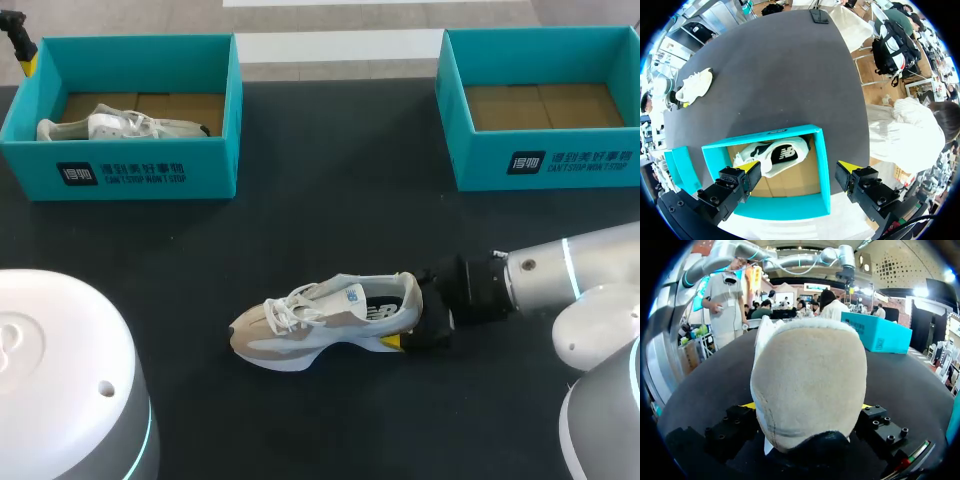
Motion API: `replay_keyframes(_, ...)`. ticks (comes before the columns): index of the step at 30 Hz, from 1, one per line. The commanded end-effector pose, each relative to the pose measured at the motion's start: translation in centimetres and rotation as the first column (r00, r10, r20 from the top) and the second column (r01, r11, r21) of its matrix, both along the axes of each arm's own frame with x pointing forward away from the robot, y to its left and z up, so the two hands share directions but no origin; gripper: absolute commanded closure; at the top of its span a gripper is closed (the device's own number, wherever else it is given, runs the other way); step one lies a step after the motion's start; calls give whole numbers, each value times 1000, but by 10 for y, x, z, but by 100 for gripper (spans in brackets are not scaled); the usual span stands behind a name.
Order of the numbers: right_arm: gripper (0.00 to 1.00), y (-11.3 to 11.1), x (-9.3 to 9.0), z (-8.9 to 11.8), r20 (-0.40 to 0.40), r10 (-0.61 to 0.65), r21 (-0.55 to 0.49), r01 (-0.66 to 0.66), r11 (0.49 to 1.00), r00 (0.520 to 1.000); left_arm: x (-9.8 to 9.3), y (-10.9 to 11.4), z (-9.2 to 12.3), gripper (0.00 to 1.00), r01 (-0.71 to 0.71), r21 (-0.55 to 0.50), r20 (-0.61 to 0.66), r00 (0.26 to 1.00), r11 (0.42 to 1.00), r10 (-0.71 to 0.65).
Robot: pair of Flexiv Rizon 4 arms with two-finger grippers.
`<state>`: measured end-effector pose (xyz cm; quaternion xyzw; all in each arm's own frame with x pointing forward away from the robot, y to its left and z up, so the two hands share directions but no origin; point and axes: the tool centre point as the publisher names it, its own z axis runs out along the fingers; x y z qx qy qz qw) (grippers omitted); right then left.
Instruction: Take the shoe out of the shoebox, open the shoe tongue, remove and reinsert the insole, then place the shoe into the shoebox
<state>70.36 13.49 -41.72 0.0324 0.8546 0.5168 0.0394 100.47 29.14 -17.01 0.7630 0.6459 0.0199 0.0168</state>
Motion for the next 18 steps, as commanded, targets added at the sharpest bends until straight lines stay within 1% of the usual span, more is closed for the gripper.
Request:
replay_keyframes(1, 0, 6, 2, -7, -9, 1, 4, -1, 1000, 1000, 0, 0, 0, 0, 1, 2, 1, 1000, 1000, -1)
replay_keyframes(4, 0, 7, 1, -11, -13, 0, 8, 0, 1000, 1000, 0, 0, 0, 0, 1, 2, 1, 1000, 1000, -1)
replay_keyframes(5, 5, 7, 1, -11, -14, -1, 8, 1, 1000, 1000, 0, 0, 0, 0, 1, 2, 1, 1000, 1000, -1)
replay_keyframes(6, 46, 7, 1, -12, -15, -1, 8, 1, 1000, 1000, 0, 0, 0, 0, 1, 2, 1, 1000, 1000, -1)
replay_keyframes(7, 67, 7, 1, -12, -14, -2, 8, 2, 1000, 1000, 0, 0, 0, 0, 1, 2, 1, 1000, 1000, -1)
replay_keyframes(8, 85, 7, 1, -12, -13, -2, 7, 2, 1000, 1000, 0, 0, 0, 0, 1, 2, 1, 1000, 1000, -1)
replay_keyframes(9, 100, 7, 1, -12, -12, -1, 6, 1, 1000, 1000, 0, 0, 0, 0, 1, 2, 1, 1000, 1000, -1)
replay_keyframes(18, 100, 7, 1, -12, -10, 1, 6, -1, 1000, 1000, 0, 0, 0, 0, 1, 2, 1, 1000, 1000, -1)
